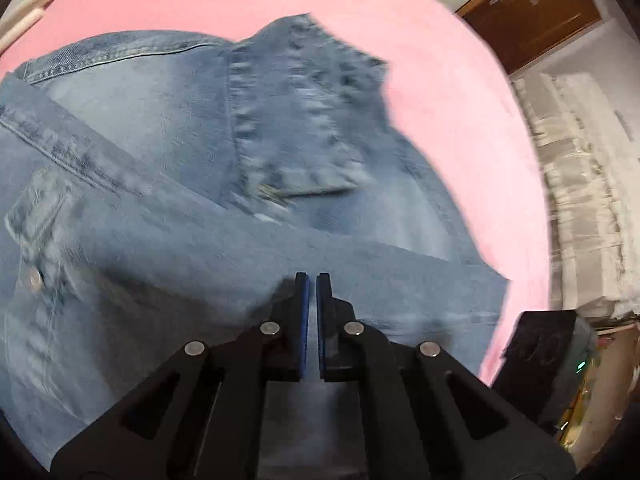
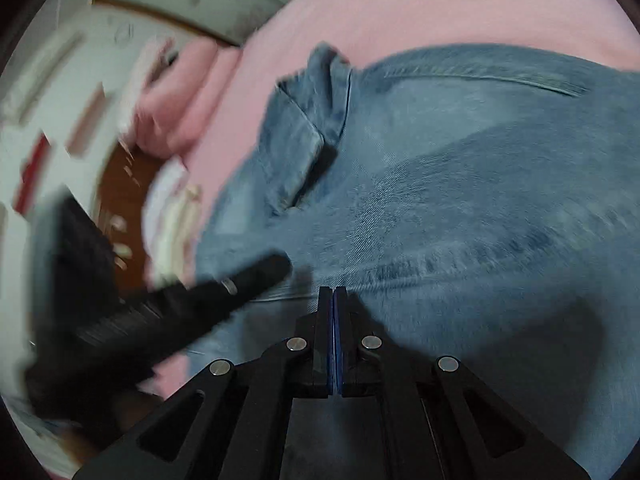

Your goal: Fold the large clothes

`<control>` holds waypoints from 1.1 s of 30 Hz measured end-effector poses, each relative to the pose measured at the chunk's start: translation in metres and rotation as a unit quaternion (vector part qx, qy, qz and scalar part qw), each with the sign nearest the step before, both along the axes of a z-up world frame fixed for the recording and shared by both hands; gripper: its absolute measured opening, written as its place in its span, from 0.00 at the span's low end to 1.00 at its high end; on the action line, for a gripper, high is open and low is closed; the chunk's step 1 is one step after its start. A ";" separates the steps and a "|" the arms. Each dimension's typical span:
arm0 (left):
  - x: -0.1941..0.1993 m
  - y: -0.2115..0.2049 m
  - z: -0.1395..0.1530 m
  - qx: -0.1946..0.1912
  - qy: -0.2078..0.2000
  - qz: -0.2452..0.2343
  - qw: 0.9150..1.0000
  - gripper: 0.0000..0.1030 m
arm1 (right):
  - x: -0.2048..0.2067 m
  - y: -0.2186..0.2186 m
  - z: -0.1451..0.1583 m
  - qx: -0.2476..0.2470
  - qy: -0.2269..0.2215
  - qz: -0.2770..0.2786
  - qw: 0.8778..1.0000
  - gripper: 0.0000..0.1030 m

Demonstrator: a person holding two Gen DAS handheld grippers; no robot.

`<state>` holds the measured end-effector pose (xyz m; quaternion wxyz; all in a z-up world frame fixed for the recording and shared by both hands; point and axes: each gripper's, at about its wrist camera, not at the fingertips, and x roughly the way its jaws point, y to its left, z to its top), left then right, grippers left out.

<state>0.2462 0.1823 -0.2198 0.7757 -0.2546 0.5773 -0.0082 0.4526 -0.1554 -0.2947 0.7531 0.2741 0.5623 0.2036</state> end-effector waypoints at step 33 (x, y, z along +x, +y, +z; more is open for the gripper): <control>-0.044 0.084 -0.005 0.076 0.048 0.075 0.993 0.01 | -0.033 -0.172 -0.029 -0.038 0.052 -0.248 0.967 0.00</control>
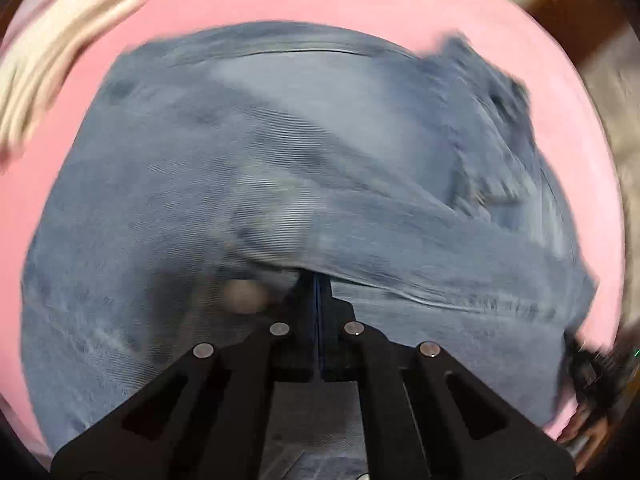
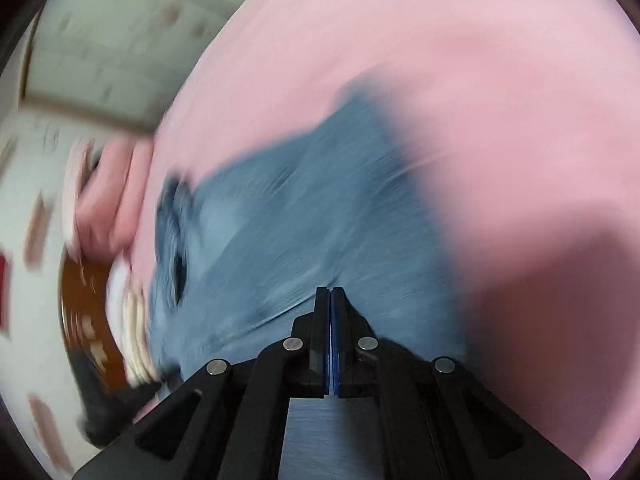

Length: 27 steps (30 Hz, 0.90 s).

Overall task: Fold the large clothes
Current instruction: 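Release and smooth the folded jacket flat with both grippers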

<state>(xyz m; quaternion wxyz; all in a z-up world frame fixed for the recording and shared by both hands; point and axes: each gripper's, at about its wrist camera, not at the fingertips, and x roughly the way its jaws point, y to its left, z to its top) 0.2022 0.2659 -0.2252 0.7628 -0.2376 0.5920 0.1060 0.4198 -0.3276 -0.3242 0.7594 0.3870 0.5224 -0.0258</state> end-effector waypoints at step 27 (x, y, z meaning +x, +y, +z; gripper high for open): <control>-0.137 -0.050 0.052 0.036 0.090 -0.060 0.993 0.50 | -0.120 0.206 0.053 -0.066 0.125 0.106 0.984 0.67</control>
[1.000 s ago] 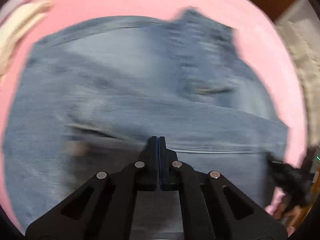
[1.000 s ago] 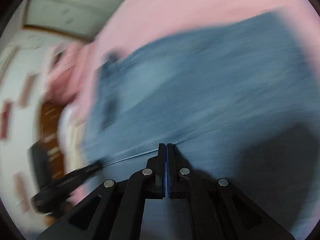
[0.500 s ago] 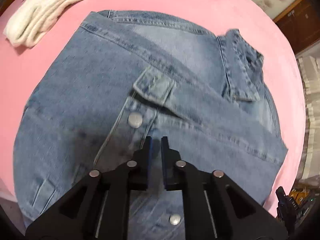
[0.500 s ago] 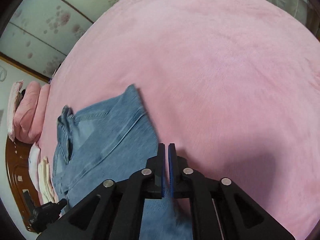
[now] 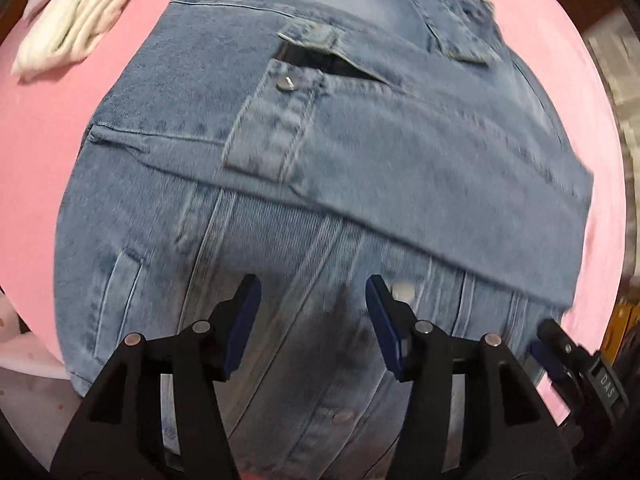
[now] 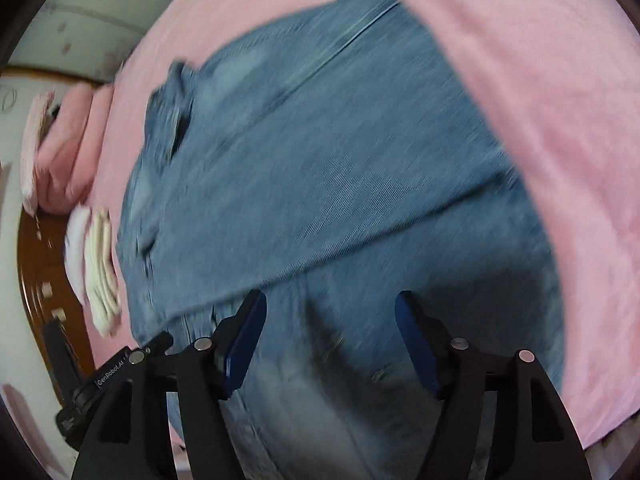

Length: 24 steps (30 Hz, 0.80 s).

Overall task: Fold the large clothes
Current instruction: 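Release and smooth the folded jacket flat with both grippers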

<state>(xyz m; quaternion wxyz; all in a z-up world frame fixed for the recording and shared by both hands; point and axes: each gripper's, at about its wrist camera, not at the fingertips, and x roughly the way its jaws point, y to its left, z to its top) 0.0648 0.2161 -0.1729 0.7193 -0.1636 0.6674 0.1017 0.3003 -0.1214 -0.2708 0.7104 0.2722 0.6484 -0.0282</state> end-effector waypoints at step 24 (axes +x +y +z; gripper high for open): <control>-0.024 0.001 0.062 0.011 -0.051 -0.204 0.978 0.64 | -0.060 0.157 0.089 -0.105 -0.075 0.053 0.990 0.80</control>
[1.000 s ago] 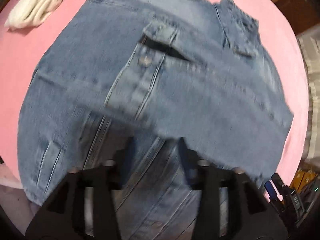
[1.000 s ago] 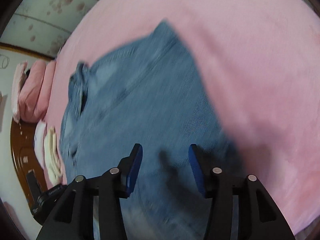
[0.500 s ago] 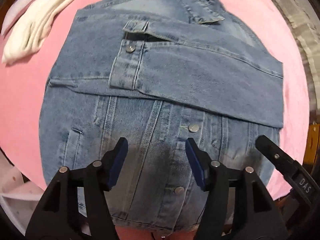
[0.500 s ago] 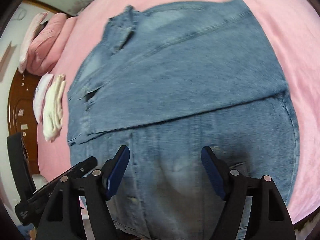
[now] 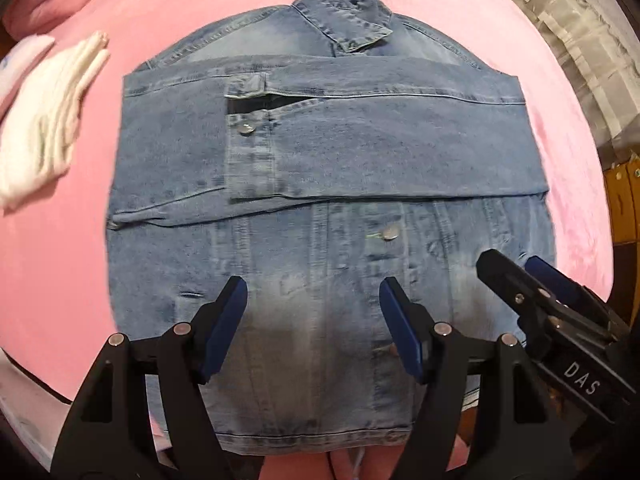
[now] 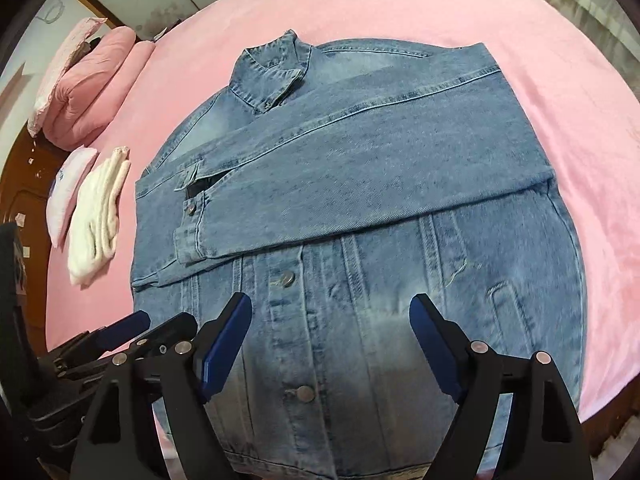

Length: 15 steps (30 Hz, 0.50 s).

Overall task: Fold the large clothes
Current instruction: 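Release and smooth the folded jacket flat with both grippers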

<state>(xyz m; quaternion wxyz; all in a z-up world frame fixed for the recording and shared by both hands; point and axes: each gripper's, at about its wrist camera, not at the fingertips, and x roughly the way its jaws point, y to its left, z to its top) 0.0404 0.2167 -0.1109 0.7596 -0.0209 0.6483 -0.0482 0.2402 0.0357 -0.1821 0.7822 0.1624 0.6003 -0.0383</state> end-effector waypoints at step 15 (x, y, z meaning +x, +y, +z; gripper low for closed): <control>-0.036 0.015 -0.001 -0.004 -0.009 0.021 1.000 0.64 | -0.042 0.009 0.006 -0.005 -0.010 0.013 1.000 0.82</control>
